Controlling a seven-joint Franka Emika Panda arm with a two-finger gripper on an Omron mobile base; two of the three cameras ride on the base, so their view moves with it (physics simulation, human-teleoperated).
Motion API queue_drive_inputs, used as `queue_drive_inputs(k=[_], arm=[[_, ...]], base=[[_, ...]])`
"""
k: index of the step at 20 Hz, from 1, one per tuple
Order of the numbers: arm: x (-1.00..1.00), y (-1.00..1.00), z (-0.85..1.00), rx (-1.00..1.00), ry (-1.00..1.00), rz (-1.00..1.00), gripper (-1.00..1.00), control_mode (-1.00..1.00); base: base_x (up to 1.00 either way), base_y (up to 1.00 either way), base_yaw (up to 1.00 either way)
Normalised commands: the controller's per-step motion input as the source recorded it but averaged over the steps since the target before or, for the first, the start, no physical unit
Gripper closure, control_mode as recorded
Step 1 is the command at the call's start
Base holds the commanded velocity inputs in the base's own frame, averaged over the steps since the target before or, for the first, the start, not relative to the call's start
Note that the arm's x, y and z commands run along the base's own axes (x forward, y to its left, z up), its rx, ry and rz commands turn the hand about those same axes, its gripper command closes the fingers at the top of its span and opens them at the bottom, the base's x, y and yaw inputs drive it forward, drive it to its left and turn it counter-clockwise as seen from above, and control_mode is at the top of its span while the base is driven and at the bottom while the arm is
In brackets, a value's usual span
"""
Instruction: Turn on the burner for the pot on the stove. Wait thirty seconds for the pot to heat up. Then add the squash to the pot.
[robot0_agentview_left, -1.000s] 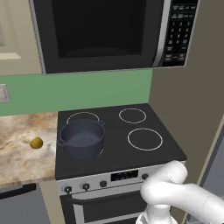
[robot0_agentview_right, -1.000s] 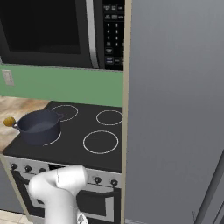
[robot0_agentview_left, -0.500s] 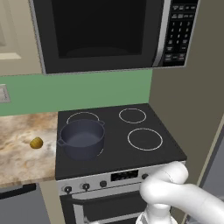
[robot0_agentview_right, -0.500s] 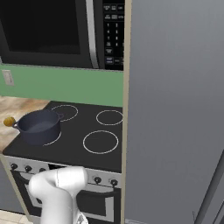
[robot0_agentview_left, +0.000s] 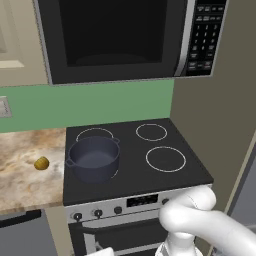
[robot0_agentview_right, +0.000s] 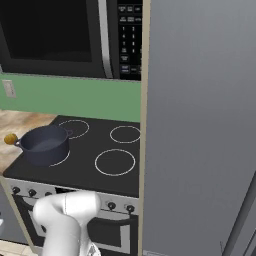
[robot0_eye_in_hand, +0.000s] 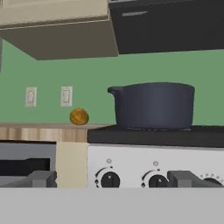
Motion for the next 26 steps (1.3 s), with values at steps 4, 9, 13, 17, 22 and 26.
queue_drive_inputs(k=[4,9,13,17,22,26], arm=[[0.1,0.11,-0.09,0.0,0.0,-0.02,-1.0,-1.0],[0.22,0.16,-0.13,0.0,0.0,-0.03,-1.0,-1.0],[0.26,0.03,-0.08,0.0,0.0,-0.01,-1.0,-1.0],[0.29,0.0,-0.06,0.0,0.0,0.0,-1.0,-1.0],[0.27,0.0,-0.08,0.0,0.0,0.0,-1.0,-1.0],[0.26,0.0,-0.14,0.0,0.0,0.0,-1.0,-1.0]], base=[[0.0,0.0,0.0],[0.0,0.0,0.0],[0.0,0.0,0.0],[0.0,0.0,0.0],[0.0,0.0,0.0],[0.0,0.0,0.0]])
